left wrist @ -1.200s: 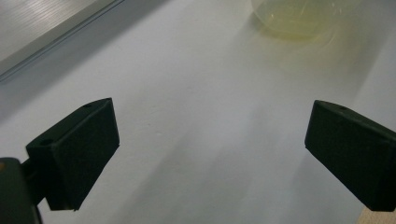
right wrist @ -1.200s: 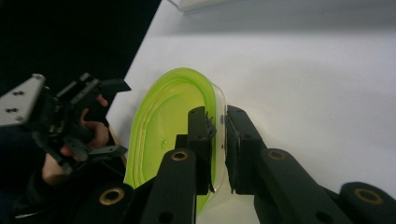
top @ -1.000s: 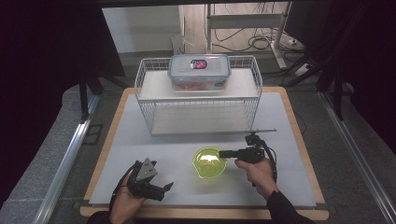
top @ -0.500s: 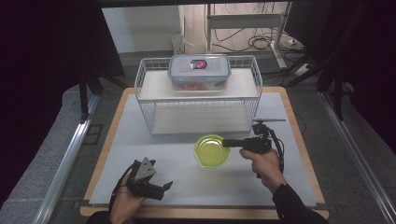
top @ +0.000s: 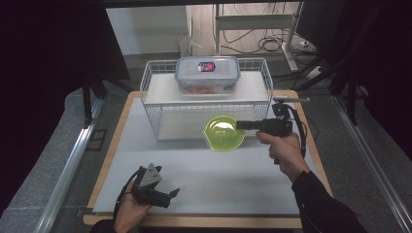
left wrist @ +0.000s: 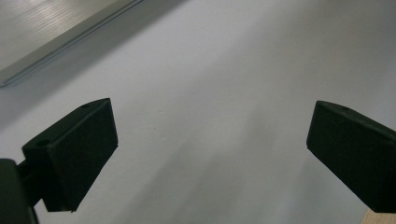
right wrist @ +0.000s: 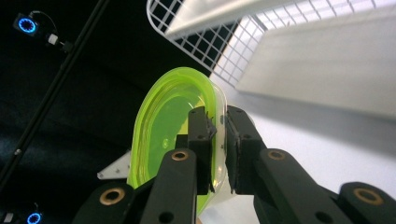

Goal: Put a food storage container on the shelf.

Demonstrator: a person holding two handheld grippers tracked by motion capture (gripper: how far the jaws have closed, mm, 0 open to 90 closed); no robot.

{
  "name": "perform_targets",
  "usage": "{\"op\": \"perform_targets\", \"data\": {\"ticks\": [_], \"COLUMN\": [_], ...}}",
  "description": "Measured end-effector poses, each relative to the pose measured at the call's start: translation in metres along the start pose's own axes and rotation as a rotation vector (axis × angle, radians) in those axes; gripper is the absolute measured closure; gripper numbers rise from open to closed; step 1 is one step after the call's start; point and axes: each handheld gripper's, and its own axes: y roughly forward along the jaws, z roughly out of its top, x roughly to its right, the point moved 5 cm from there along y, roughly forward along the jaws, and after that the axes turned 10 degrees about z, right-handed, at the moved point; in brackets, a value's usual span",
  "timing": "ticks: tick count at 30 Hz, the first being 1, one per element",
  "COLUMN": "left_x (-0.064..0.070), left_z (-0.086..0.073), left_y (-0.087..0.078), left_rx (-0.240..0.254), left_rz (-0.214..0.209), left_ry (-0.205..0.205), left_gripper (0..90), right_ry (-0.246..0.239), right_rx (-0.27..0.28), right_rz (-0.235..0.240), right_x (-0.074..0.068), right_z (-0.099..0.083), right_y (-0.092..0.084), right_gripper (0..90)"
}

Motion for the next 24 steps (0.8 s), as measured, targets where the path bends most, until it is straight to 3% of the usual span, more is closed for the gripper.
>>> {"op": "perform_targets", "data": {"ticks": [13, 24], "left_x": [0.0, 0.001], "left_z": [0.0, 0.0], "left_y": [0.0, 0.0], "left_rx": [0.006, 0.003], "left_rz": [-0.008, -0.015], "left_ry": [-0.002, -0.008], "left_gripper": [1.9, 1.9], "right_ry": [-0.026, -0.008], "right_rx": [0.057, 0.133], "right_rz": [0.003, 0.002], "right_x": [-0.04, -0.053], "right_z": [0.056, 0.097], "right_y": [-0.01, -0.011], "right_gripper": [81.6, 81.7]}}
